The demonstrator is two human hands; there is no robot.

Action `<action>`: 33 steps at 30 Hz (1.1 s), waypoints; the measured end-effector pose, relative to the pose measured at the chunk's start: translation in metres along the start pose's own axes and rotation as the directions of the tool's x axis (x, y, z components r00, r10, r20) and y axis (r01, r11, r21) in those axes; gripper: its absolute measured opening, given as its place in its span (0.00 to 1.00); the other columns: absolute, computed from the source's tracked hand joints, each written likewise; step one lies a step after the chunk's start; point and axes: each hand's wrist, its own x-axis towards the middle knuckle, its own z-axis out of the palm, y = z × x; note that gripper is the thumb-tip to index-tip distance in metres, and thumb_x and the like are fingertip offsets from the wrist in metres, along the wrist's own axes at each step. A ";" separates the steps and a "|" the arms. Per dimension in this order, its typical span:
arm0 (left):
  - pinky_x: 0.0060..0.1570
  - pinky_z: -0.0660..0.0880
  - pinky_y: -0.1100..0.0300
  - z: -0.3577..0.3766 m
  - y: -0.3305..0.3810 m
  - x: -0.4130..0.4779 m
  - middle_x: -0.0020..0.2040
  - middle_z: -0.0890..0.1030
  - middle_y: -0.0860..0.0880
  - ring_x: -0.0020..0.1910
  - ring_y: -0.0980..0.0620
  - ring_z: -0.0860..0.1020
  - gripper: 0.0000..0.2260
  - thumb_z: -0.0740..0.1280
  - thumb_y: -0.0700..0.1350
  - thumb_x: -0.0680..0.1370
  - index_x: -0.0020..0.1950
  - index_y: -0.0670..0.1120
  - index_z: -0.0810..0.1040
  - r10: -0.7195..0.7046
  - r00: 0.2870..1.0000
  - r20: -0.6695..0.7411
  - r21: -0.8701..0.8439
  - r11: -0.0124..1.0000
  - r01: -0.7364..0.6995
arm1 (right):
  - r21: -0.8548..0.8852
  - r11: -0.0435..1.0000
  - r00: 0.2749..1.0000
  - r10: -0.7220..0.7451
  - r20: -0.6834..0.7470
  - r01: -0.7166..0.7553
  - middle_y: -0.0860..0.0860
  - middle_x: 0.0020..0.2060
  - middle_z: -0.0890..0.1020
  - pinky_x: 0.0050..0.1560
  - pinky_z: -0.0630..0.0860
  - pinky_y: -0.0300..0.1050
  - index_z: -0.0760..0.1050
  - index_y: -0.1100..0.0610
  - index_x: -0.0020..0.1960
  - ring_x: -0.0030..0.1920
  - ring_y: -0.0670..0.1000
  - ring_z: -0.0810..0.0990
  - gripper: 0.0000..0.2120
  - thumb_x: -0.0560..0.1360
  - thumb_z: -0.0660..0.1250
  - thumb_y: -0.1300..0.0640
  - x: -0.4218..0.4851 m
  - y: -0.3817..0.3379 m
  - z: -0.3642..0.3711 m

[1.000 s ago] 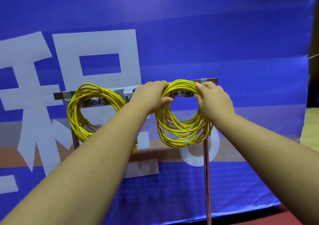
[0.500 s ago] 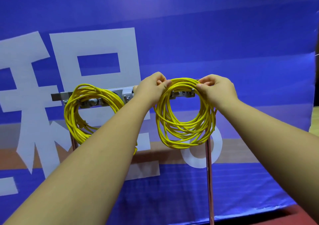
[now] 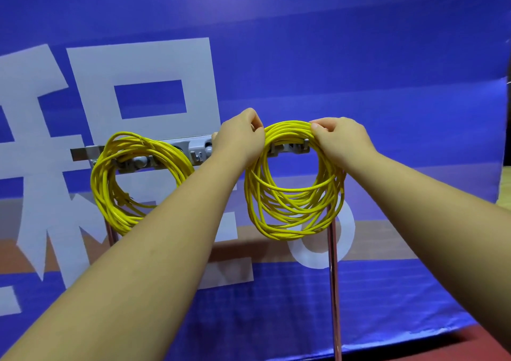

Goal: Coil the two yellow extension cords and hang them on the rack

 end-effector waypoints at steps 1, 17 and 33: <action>0.53 0.80 0.42 -0.001 -0.002 -0.003 0.48 0.82 0.50 0.49 0.45 0.79 0.05 0.61 0.50 0.81 0.53 0.53 0.76 0.021 1.000 0.000 -0.008 1.000 -0.021 | -0.014 1.000 1.000 -0.013 0.007 0.013 0.52 0.60 0.86 0.50 0.72 0.45 0.82 0.47 0.69 0.55 0.54 0.81 0.18 0.86 0.60 0.46 -0.002 0.002 0.000; 0.50 0.74 0.58 -0.012 -0.008 -0.029 0.61 0.81 0.50 0.57 0.50 0.79 0.12 0.68 0.46 0.82 0.66 0.49 0.76 0.097 0.995 0.027 -0.132 0.987 -0.092 | -0.087 0.994 0.998 -0.067 0.012 0.068 0.57 0.65 0.79 0.53 0.72 0.48 0.74 0.47 0.77 0.58 0.58 0.79 0.20 0.85 0.62 0.50 -0.013 0.006 -0.003; 0.60 0.79 0.53 -0.017 -0.018 -0.035 0.64 0.80 0.51 0.59 0.50 0.78 0.15 0.71 0.49 0.81 0.68 0.51 0.76 0.124 0.987 0.097 -0.221 0.970 -0.100 | -0.024 0.998 0.998 -0.061 -0.011 0.061 0.55 0.63 0.79 0.53 0.73 0.47 0.76 0.48 0.74 0.56 0.55 0.77 0.20 0.83 0.64 0.54 -0.021 0.004 -0.002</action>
